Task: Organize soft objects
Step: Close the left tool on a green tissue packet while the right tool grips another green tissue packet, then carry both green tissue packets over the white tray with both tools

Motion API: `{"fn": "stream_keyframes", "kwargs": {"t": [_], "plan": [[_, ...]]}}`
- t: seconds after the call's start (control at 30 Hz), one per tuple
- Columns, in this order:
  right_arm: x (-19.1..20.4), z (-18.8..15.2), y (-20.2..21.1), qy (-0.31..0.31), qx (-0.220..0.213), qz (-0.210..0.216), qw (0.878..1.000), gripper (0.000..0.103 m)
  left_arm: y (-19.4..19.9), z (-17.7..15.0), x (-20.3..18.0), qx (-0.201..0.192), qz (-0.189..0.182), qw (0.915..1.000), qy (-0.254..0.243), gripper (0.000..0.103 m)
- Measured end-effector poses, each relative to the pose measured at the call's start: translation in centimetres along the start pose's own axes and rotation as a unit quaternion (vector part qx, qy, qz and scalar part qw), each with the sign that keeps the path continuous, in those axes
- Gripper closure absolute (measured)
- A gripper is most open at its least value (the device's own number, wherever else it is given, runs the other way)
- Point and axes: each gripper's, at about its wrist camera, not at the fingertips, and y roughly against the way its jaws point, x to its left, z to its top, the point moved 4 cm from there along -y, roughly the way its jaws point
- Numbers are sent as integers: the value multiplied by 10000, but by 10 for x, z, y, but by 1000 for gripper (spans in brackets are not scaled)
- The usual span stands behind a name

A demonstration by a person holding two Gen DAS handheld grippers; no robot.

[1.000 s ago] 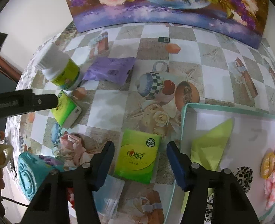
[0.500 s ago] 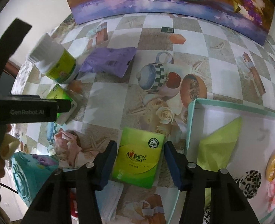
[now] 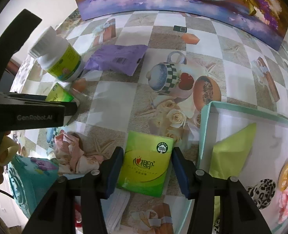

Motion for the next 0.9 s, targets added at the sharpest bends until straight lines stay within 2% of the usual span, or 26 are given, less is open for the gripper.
{"fn": "stream_keyframes", "kwargs": {"t": [0.13, 0.3, 0.53, 0.7, 0.9], "plan": [[-1, -1, -1, -13, -6, 8, 10000, 50, -1, -12, 9, -32, -24, 9999, 122, 31], [-4, 1, 15, -96, -190, 78, 9997, 50, 18, -25, 23, -244, -177, 9990, 328, 31], [-9, 2, 51, -186, -524, 97, 9984, 50, 63, -43, 31, -902, -316, 9925, 757, 31], [-15, -3, 69, -269, -636, 130, 9975, 50, 87, -62, 21, -1198, -452, 9871, 956, 31], [-19, -14, 84, -337, -737, 144, 9966, 50, 107, -74, -5, -1546, -447, 9809, 1089, 31]]}}
